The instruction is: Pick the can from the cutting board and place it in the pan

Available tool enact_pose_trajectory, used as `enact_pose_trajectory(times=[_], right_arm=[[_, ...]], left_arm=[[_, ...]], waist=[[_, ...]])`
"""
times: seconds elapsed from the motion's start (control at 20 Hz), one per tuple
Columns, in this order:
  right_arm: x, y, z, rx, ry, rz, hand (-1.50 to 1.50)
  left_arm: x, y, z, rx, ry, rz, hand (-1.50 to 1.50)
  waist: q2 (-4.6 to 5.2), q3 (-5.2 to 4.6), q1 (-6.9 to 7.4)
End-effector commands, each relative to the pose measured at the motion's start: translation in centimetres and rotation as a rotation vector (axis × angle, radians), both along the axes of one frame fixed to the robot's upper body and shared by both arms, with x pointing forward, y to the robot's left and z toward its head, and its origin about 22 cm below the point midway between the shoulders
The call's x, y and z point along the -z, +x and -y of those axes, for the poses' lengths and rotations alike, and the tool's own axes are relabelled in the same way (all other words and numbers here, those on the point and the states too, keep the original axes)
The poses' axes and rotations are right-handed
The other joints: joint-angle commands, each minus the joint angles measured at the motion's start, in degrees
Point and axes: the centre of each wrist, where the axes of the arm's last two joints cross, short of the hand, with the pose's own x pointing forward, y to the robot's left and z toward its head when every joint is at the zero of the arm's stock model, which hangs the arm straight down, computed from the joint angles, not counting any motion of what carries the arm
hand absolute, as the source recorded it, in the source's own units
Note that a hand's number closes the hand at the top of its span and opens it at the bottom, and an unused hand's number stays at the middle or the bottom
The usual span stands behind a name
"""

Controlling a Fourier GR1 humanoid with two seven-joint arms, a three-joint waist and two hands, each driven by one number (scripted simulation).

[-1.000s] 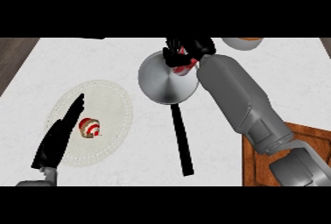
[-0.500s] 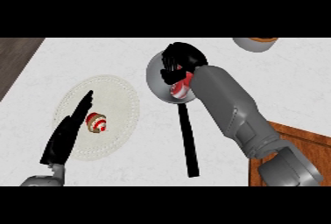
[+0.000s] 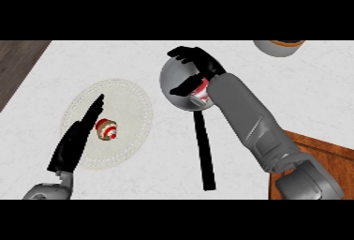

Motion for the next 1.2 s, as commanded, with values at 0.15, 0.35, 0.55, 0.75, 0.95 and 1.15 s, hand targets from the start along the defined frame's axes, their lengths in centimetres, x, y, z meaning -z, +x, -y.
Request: enact_pose_trajectory(times=[0.15, 0.35, 0.55, 0.75, 0.95, 1.15], right_arm=[[-0.2, 0.2, 0.5, 0.193, 0.263, 0.087, -1.50], [-0.8, 0.7, 1.7, 0.337, 0.346, 0.101, -1.50], [-2.5, 1.9, 5.2, 0.455, 0.402, 0.111, -1.50], [-2.8, 2.3, 10.4, 0.446, 0.419, 0.174, -1.50], [-2.3, 1.9, 15.2, 0.432, 0.397, 0.210, -1.50], [-3.7, 1.7, 20.1, 0.434, 0.393, 0.240, -1.50]], left_arm=[[0.6, -0.1, 0.7, -0.013, -0.001, -0.010, 0.00], [1.2, -1.0, 0.5, -0.027, -0.006, -0.009, 0.00], [0.6, -0.8, -2.4, -0.078, 0.004, -0.006, 0.00], [0.0, -0.2, -1.7, -0.067, 0.007, -0.006, 0.00], [-0.1, -1.0, -1.6, -0.071, 0.007, -0.015, 0.00], [-0.2, -0.6, -2.1, -0.079, 0.003, -0.006, 0.00]], waist=[[-0.24, 0.00, -1.00], [-0.20, -0.02, -2.48], [-0.48, -0.05, -3.39], [-0.25, 0.04, -4.02], [-0.58, 0.10, -4.12], [-0.32, 0.11, -4.15]])
